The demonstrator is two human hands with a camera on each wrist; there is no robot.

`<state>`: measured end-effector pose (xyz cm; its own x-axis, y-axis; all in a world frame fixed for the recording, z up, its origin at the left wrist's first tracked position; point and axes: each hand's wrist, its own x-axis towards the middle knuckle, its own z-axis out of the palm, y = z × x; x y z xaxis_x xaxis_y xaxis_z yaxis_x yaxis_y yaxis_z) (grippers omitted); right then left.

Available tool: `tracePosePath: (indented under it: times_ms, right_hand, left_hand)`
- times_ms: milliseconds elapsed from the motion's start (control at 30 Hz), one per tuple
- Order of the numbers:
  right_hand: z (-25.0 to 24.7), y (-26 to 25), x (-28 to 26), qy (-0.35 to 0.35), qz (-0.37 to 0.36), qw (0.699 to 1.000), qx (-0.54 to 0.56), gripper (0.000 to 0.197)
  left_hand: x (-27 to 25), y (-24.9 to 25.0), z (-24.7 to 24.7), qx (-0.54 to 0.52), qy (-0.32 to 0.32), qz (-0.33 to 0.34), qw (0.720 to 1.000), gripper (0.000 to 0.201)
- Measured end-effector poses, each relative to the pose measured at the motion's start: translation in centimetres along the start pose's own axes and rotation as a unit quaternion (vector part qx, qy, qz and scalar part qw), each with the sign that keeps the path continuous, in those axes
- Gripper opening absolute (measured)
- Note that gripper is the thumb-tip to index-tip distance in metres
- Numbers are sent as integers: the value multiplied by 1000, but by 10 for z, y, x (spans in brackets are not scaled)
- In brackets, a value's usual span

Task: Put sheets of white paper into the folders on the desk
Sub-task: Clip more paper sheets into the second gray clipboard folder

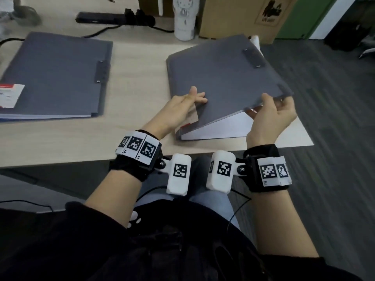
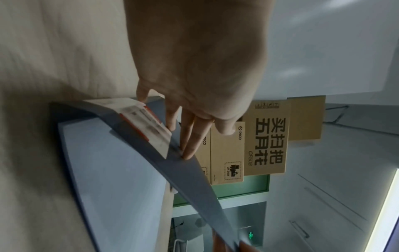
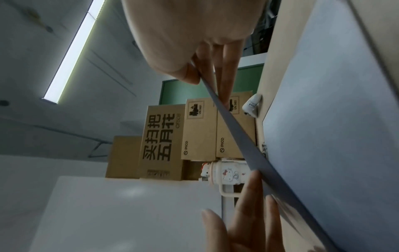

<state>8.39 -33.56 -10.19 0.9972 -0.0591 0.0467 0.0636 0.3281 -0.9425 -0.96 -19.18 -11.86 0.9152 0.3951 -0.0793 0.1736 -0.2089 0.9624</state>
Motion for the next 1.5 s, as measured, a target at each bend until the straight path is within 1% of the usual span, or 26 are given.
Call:
tracePosePath:
  times_ms: [100, 167, 200, 233, 300, 333, 367, 433, 467, 533, 600, 633, 667, 733, 833, 867, 933, 967, 1067, 1200, 1233, 1300, 1333, 1367, 1433, 1500]
  right_hand:
    - [-10, 11, 11, 42, 29, 999, -11, 44]
    - [-17, 18, 17, 77, 47, 996, -17, 48]
    - [-20, 21, 20, 90, 52, 994, -27, 48]
    - [-24, 25, 22, 102, 51, 992, -48, 48]
    - [-30, 31, 26, 110, 31, 983, -143, 49]
    - [-33, 34, 29, 94, 18, 973, -208, 51]
    - [-35, 36, 31, 58, 5, 959, -277, 55]
    - [-37, 38, 35, -33, 19, 917, -397, 65]
    - [-36, 38, 36, -67, 42, 899, -431, 69]
    - [-34, 36, 37, -111, 81, 880, -455, 73]
    - [-33, 38, 39, -147, 89, 859, -483, 80]
    - [-32, 38, 39, -161, 86, 847, -499, 82]
    - [-32, 38, 39, -170, 80, 840, -510, 84]
    - [-32, 37, 38, -171, 78, 842, -506, 85]
    - [-33, 34, 35, -169, 93, 840, -508, 92]
    - [-33, 32, 34, -171, 99, 834, -516, 96]
    - [-31, 30, 32, -181, 112, 823, -526, 100]
    - [-31, 30, 32, -187, 120, 821, -526, 99]
    - [-28, 28, 29, -199, 132, 830, -505, 94]
    - [-13, 32, 15, -214, 157, 846, -463, 91]
    - [-9, 36, 11, -216, 160, 852, -450, 98]
    - [-9, 64, 23, -217, 165, 870, -411, 115]
    - [-11, 83, 33, -223, 175, 877, -388, 117]
    - [-5, 87, 33, -228, 188, 885, -360, 115]
    - [16, 66, 12, -226, 211, 899, -309, 105]
    - [38, 53, -8, -230, 239, 906, -264, 97]
  left_hand:
    - [4, -5, 5, 20, 18, -10, 1000, 45]
    - [10, -11, 9, 52, 62, -13, 997, 32]
    - [14, -14, 9, 69, 91, -27, 993, 30]
    - [16, -18, 9, 81, 125, -47, 988, 34]
    - [19, -24, 7, 69, 180, -80, 978, 39]
    - [20, -27, 6, 50, 197, -85, 975, 35]
    - [19, -27, 5, 41, 206, -85, 974, 33]
    - [19, -31, 5, 48, 217, -91, 971, 31]
    - [20, -34, 4, 62, 223, -99, 968, 31]
    - [20, -40, 4, 137, 218, -137, 957, 40]
    - [20, -42, 4, 196, 207, -174, 943, 45]
    - [18, -40, 3, 196, 206, -171, 943, 46]
    - [19, -41, 3, 176, 212, -164, 947, 47]
    - [16, -36, 1, 93, 224, -160, 957, 50]
    - [10, -30, -3, -79, 238, -154, 956, 31]
    - [7, -28, -4, -119, 239, -152, 952, 34]
    - [3, -26, -8, -170, 240, -149, 944, 50]
    - [1, -24, -10, -189, 235, -146, 942, 51]
    - [-7, -22, -19, -233, 218, -153, 935, 55]
    - [-23, -20, -42, -239, 225, -130, 936, 58]
    - [-28, -20, -50, -235, 230, -126, 936, 57]
    - [-39, -21, -65, -229, 238, -114, 937, 58]
    - [-44, -24, -72, -227, 243, -108, 937, 60]
    - [-50, -27, -80, -224, 249, -103, 936, 61]
    - [-60, -33, -92, -215, 257, -96, 937, 61]
    - [-69, -37, -105, -220, 265, -86, 935, 62]
